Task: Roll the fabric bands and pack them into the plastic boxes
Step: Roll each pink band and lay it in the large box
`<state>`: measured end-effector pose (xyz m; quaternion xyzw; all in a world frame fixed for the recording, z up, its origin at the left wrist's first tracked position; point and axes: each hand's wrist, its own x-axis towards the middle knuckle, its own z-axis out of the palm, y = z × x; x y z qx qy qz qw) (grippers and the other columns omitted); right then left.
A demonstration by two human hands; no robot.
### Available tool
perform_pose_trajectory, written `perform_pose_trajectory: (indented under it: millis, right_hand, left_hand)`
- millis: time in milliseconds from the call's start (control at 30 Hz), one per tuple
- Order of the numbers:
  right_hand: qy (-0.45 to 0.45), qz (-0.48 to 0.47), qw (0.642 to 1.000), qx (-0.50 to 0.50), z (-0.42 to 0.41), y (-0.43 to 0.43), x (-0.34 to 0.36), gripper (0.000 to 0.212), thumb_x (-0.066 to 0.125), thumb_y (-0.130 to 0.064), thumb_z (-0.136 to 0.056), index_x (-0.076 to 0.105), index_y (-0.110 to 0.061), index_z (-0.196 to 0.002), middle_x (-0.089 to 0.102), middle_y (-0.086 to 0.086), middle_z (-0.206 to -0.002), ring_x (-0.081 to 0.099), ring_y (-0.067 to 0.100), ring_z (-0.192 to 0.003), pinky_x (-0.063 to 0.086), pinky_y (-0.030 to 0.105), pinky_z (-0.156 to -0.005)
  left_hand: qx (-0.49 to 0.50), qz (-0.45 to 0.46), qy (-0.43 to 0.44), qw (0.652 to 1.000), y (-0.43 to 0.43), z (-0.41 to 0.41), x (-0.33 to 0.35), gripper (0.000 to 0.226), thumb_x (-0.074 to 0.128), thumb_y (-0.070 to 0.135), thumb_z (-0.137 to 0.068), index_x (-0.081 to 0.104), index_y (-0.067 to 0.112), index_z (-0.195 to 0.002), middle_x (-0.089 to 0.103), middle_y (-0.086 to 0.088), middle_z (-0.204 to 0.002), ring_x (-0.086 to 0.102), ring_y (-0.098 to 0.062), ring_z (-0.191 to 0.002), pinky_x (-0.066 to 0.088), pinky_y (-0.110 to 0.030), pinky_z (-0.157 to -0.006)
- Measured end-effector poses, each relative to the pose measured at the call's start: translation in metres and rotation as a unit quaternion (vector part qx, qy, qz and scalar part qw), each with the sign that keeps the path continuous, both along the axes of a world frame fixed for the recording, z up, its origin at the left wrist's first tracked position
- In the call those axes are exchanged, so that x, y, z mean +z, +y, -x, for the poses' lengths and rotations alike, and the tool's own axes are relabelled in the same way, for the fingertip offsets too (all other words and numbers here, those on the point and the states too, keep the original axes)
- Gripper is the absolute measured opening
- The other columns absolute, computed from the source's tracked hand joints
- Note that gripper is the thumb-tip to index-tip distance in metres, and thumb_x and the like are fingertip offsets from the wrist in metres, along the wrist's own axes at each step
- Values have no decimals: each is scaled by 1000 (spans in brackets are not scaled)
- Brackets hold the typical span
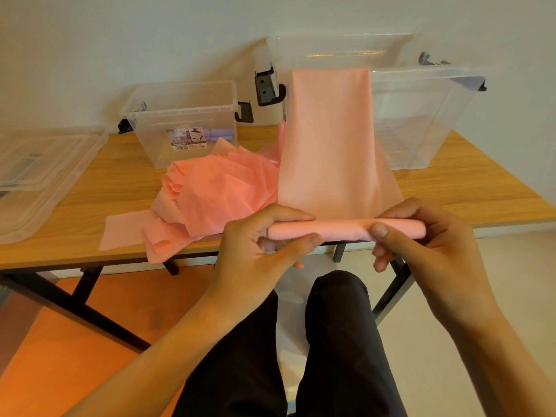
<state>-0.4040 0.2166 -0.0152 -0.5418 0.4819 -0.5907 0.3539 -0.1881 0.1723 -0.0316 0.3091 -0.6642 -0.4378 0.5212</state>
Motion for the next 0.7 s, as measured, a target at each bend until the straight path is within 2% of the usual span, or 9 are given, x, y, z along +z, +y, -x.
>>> perform_pose_trajectory:
  millis: [167, 400, 500, 700]
  right_hand:
    - [-6, 9, 999, 30, 0, 1, 2, 30, 78, -16, -74, 70, -8, -102, 70, 8, -85, 66, 27, -59, 58, 27, -62]
    - [-11, 4, 1000, 7, -1, 0, 1, 22, 75, -20, -77, 72, -4, -93, 68, 14, -67, 64, 25, -53, 56, 27, -56]
    - [-7, -3, 1000, 11, -1, -1, 2, 23, 74, -22, -78, 72, -5, -94, 69, 14, -67, 65, 26, -51, 56, 27, -54]
    - [-21, -13, 999, 36, -1, -2, 3, 39, 78, -21, -74, 69, -10, -110, 73, 8, -89, 70, 29, -62, 59, 30, -60]
  left_hand:
    - [-10, -28, 23, 999, 0, 1, 3, 17, 72, 16, -84, 72, 5, -97, 77, -6, -89, 76, -25, -81, 61, -32, -66]
    - [-3, -19, 37, 999, -4, -2, 5, 28, 78, 9, -77, 73, 10, -105, 74, -5, -104, 74, -30, -95, 63, -34, -65]
    - [-6, -18, 46, 999, -4, 0, 6, 24, 75, 5, -79, 71, 7, -103, 75, -7, -100, 76, -26, -89, 62, -30, -67]
    - [-13, -28, 47, 998, -4, 1, 7, 19, 70, 11, -83, 69, 2, -100, 77, -8, -90, 76, -25, -77, 61, -30, -65]
